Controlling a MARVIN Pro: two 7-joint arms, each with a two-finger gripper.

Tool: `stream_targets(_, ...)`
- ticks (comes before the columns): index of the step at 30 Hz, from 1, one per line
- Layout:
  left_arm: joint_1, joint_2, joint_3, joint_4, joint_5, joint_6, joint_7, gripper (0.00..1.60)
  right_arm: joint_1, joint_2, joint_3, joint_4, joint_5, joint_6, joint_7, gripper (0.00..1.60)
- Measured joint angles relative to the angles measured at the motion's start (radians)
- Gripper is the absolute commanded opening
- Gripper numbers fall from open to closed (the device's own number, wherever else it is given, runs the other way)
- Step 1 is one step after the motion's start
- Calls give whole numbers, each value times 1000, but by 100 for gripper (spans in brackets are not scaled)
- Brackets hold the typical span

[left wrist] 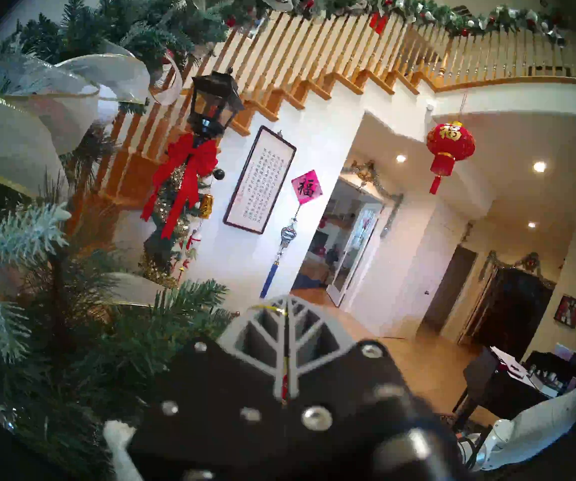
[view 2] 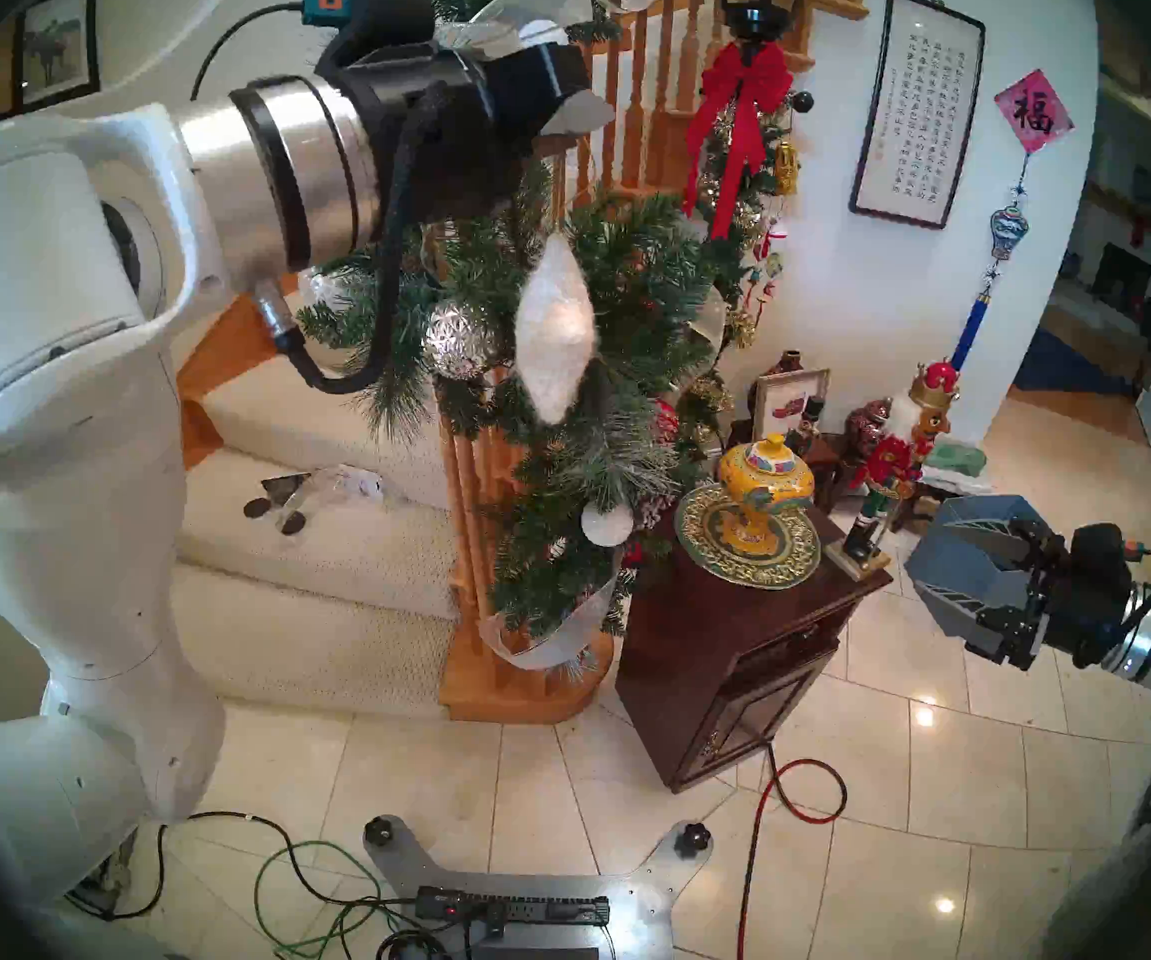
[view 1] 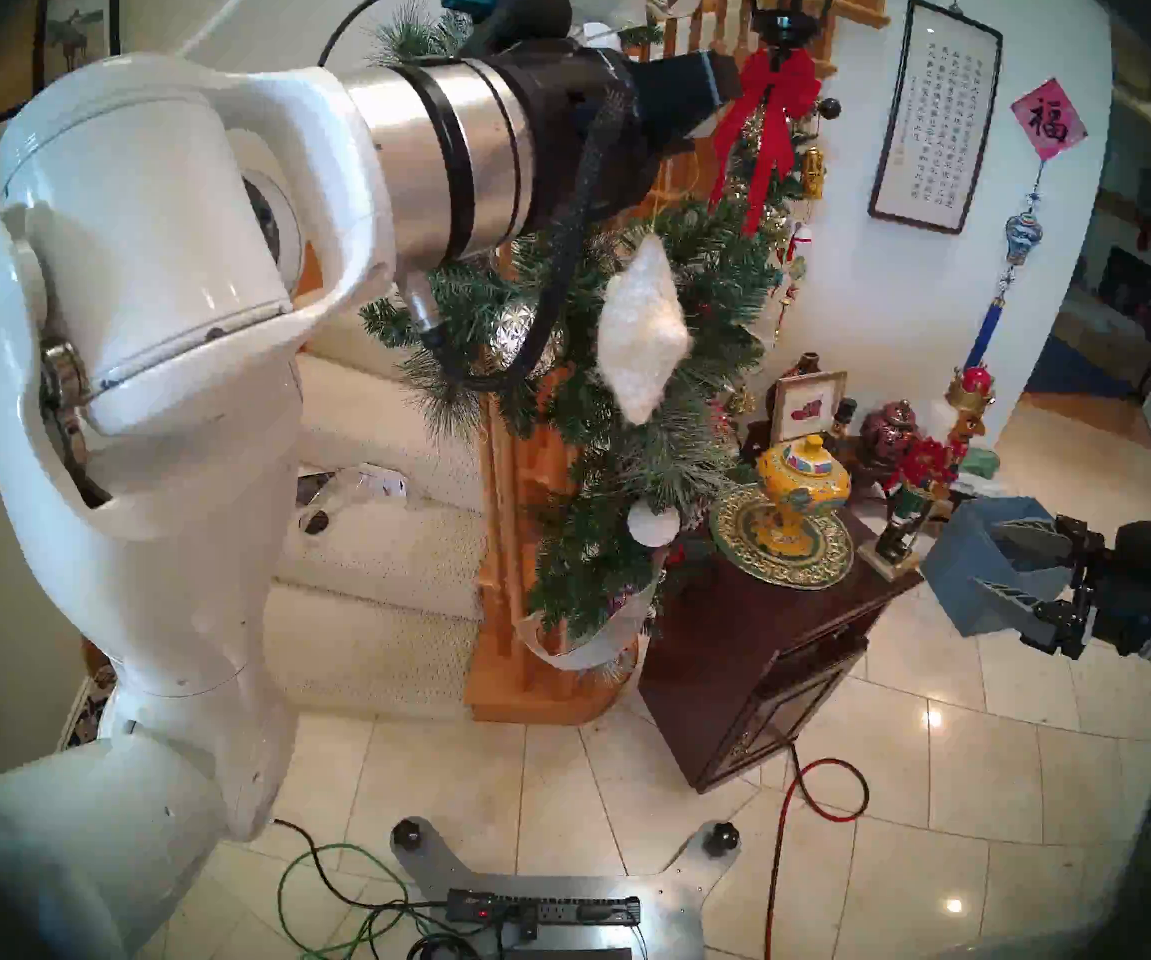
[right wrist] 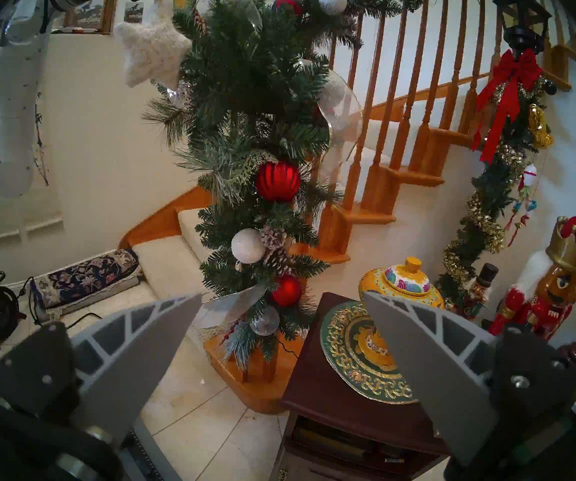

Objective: Hang the ornament onto the Christmas-tree-style decoration

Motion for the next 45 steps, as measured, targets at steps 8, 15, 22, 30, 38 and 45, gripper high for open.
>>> stream_targets(8,-6,-1,19,0,-4,-16,17,0,0,0,0,0,0,0,0,160)
stream_targets(15,-14,0,16,0,-2,-36,38,0,0,0,0,0,1,0,0,160)
stream_targets(22,-17,9,8,0,7,-50,52,0,0,0,0,0,3,0,0,160)
stream_targets(30,-18,31,7,0,16,-60,62,0,0,0,0,1,7,0,0,160)
stream_targets(38,-17,48,9,0,14,-66,70,0,0,0,0,1,13,0,0,160)
stream_targets(45,-18,62,9,0,-9,-67,70,0,0,0,0,1,17,0,0,160)
